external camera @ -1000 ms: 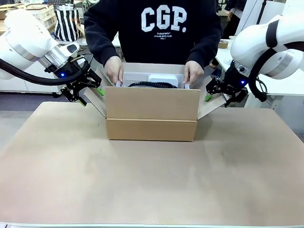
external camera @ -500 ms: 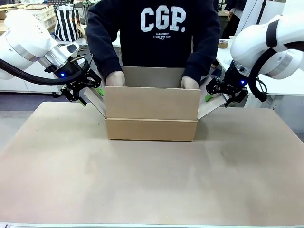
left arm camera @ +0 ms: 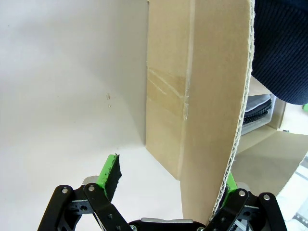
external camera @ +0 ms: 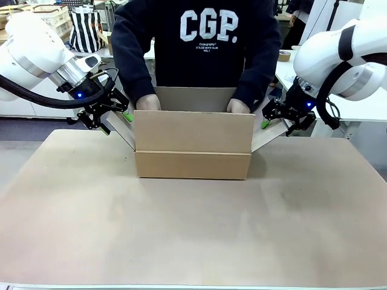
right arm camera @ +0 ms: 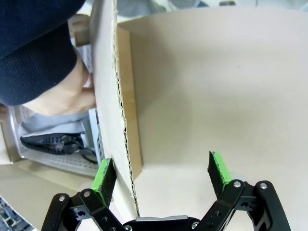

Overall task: Pack the gift set into the box.
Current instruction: Lift both hands away from the flaps of the Package Box.

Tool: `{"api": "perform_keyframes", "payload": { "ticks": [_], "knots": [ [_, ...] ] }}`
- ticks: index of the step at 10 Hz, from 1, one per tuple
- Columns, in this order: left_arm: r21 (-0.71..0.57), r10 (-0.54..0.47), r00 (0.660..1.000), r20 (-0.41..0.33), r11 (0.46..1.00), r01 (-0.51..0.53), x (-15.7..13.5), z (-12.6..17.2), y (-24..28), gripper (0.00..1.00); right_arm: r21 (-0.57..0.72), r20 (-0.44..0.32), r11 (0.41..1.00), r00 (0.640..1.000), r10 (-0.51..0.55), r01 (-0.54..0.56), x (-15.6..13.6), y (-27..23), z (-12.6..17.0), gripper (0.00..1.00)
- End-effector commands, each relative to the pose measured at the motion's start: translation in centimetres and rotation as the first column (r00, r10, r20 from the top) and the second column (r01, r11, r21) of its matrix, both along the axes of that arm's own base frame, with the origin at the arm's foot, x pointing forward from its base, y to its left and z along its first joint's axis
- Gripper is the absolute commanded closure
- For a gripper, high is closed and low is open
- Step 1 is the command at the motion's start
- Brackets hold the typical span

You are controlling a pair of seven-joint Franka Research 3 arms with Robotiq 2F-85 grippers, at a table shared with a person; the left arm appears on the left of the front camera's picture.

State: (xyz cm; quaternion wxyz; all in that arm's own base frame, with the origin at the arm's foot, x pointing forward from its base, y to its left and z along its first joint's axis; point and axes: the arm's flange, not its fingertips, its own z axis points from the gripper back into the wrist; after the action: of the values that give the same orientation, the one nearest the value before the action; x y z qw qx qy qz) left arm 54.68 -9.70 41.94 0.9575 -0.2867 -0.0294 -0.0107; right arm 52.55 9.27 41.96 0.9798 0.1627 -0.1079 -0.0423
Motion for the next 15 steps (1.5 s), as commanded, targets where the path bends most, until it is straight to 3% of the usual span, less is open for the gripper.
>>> {"api": "perform_keyframes", "payload": {
  "ticks": [1, 15],
  "knots": [
    [0.014, 0.012, 1.0, 0.001, 1.0, -0.012, -0.07, 0.27, -0.05, 0.0, -0.01, -0.003, 1.0, 1.0, -0.017, 0.016, 0.13, 0.26, 0.25, 0.0],
    [0.014, 0.012, 1.0, 0.001, 1.0, -0.012, -0.07, 0.27, -0.05, 0.0, -0.01, -0.003, 1.0, 1.0, -0.017, 0.016, 0.13, 0.26, 0.25, 0.0]
  ]
}}
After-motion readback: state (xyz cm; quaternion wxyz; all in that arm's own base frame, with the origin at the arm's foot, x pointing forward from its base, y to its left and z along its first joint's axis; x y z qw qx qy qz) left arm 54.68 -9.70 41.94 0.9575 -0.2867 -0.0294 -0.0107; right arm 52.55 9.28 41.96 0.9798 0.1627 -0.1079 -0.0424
